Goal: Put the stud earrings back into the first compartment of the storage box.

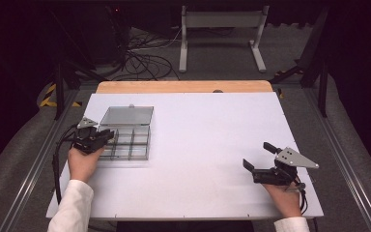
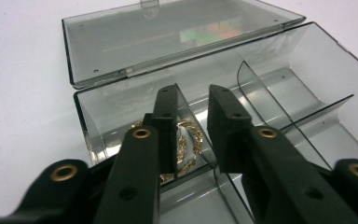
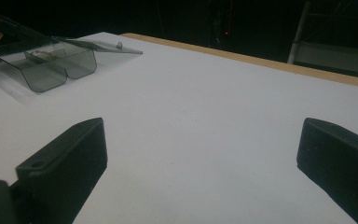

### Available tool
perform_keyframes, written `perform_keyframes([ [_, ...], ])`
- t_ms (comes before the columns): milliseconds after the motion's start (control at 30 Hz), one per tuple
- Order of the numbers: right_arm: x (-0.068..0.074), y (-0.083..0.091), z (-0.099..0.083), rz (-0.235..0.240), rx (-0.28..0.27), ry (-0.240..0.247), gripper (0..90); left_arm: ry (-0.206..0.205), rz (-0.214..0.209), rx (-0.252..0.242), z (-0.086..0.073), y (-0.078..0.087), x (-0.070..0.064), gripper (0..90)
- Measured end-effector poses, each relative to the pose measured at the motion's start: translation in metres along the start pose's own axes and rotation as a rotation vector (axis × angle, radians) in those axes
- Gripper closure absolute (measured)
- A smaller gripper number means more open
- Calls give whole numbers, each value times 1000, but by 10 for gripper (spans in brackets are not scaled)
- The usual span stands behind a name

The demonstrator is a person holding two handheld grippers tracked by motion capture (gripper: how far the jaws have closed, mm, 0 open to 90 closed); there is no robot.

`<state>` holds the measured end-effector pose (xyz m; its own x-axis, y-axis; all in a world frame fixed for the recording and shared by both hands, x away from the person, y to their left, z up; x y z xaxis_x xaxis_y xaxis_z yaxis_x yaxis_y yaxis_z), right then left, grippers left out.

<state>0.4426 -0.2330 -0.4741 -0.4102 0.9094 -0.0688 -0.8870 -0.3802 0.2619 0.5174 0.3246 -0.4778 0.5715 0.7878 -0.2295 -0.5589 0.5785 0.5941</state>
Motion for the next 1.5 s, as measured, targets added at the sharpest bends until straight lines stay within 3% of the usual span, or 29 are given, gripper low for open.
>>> perform_keyframes([
  [267,0,0,0,-1,-1,1,23,4,17,-3,0,0,0,615],
  [633,0,0,0,-1,-3,0,22,-29,26,-11,2,-1,-8,457],
  [967,0,-1,0,-6,2,-6,3,-51,-18,-33,4,-2,-17,301],
  [1500,-1,-1,0,-17,4,-17,2,-95,-76,-64,6,-2,-34,186],
])
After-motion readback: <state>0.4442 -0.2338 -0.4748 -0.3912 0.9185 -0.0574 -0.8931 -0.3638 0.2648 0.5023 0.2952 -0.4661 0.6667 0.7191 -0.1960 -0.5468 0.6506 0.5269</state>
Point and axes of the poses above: each handheld gripper's, and its own axes: y roughly backward along the jaws, z roughly out of its top, x roughly to its left, the point moved 3 cm from there along -y, roughly forward along the jaws, and after that the axes turned 15 degrees about -z, right-handed, at the moved point
